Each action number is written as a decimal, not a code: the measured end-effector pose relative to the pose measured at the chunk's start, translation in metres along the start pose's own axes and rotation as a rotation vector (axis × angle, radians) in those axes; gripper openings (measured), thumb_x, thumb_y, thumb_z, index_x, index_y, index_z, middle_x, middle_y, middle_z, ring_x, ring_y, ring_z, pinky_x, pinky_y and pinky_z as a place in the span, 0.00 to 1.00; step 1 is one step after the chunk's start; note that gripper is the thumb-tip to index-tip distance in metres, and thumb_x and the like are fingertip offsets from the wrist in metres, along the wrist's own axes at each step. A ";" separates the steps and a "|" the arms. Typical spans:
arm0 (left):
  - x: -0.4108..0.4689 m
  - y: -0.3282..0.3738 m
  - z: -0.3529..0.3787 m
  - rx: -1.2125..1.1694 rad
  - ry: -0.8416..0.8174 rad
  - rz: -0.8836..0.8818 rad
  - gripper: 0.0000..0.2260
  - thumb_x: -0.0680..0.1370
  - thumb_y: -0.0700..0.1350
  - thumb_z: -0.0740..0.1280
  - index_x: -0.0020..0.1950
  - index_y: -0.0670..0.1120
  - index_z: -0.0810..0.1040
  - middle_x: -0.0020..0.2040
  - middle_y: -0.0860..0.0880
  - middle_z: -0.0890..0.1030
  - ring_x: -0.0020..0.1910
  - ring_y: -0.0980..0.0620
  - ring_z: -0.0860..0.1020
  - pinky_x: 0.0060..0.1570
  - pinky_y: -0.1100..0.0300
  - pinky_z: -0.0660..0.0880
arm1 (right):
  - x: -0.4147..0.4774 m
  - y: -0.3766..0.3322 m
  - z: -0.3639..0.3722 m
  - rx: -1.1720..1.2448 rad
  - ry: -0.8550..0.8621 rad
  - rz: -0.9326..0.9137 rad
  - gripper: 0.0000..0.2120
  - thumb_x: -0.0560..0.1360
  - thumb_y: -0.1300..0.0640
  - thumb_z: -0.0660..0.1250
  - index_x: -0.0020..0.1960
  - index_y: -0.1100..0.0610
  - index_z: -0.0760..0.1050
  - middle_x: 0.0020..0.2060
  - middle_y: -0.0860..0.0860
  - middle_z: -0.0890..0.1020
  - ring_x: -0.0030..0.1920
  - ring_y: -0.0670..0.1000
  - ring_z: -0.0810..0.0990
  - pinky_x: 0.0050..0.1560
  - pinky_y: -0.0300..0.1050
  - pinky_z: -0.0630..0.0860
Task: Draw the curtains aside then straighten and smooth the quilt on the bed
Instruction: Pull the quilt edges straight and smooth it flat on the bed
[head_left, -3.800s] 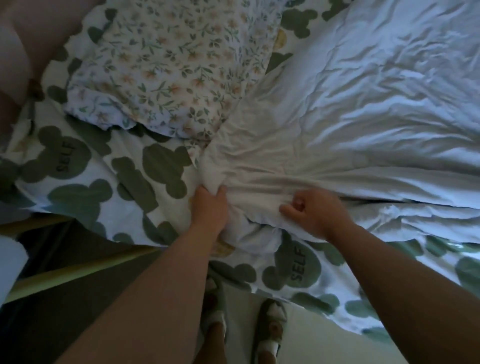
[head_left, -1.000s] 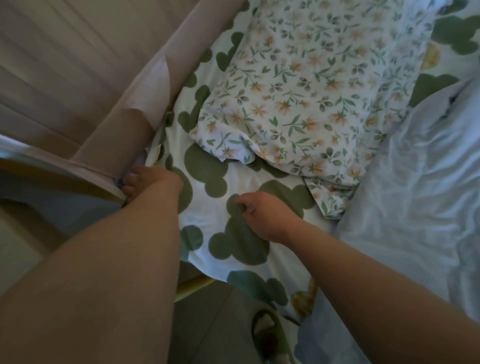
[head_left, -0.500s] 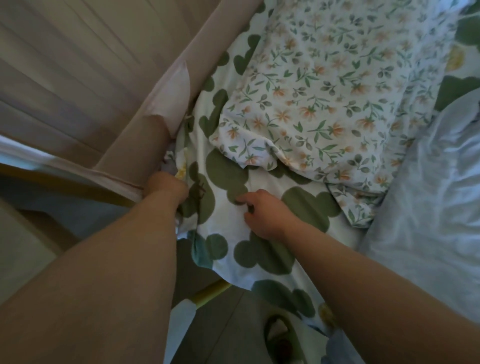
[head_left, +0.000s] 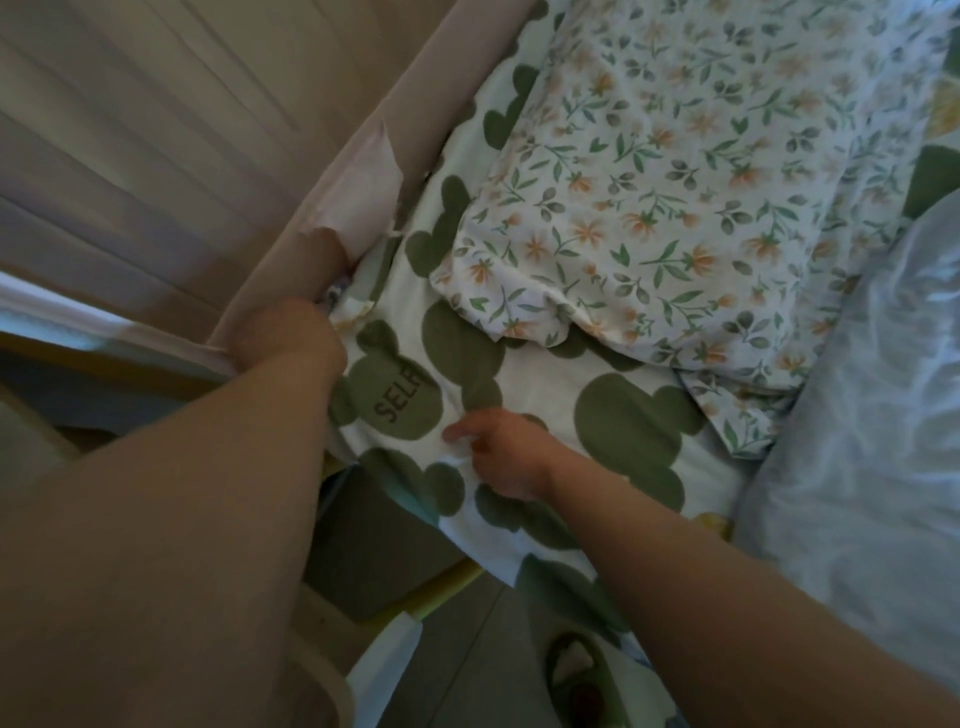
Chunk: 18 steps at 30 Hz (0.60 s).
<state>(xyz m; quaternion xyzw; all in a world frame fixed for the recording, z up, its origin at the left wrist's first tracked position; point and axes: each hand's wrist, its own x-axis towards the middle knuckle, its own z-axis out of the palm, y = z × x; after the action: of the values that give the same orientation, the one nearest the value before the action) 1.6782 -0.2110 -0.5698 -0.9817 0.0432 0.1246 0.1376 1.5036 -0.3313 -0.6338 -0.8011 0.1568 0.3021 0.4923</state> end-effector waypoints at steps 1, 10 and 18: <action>0.002 0.004 -0.002 -0.171 0.047 -0.068 0.18 0.79 0.45 0.61 0.66 0.37 0.73 0.64 0.37 0.75 0.62 0.38 0.74 0.59 0.50 0.72 | 0.000 0.001 0.000 0.003 0.002 0.004 0.22 0.75 0.62 0.60 0.65 0.43 0.72 0.68 0.52 0.71 0.65 0.55 0.72 0.67 0.49 0.69; -0.016 0.011 0.005 -0.175 0.009 0.094 0.15 0.79 0.41 0.60 0.66 0.41 0.71 0.64 0.39 0.74 0.62 0.38 0.73 0.59 0.48 0.71 | -0.007 -0.003 -0.001 -0.026 0.013 -0.019 0.23 0.75 0.63 0.59 0.65 0.44 0.72 0.70 0.52 0.68 0.67 0.55 0.71 0.68 0.46 0.68; -0.020 0.002 0.010 0.480 -0.321 0.007 0.30 0.77 0.50 0.61 0.76 0.41 0.57 0.73 0.41 0.61 0.68 0.40 0.66 0.61 0.49 0.68 | -0.024 -0.002 -0.016 0.238 0.043 0.041 0.22 0.77 0.64 0.58 0.67 0.46 0.72 0.67 0.50 0.72 0.65 0.53 0.73 0.67 0.48 0.70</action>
<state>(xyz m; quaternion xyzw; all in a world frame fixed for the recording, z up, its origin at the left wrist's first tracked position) 1.6563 -0.2089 -0.5744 -0.8886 0.0527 0.2649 0.3708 1.4917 -0.3455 -0.6120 -0.7400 0.2184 0.2743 0.5740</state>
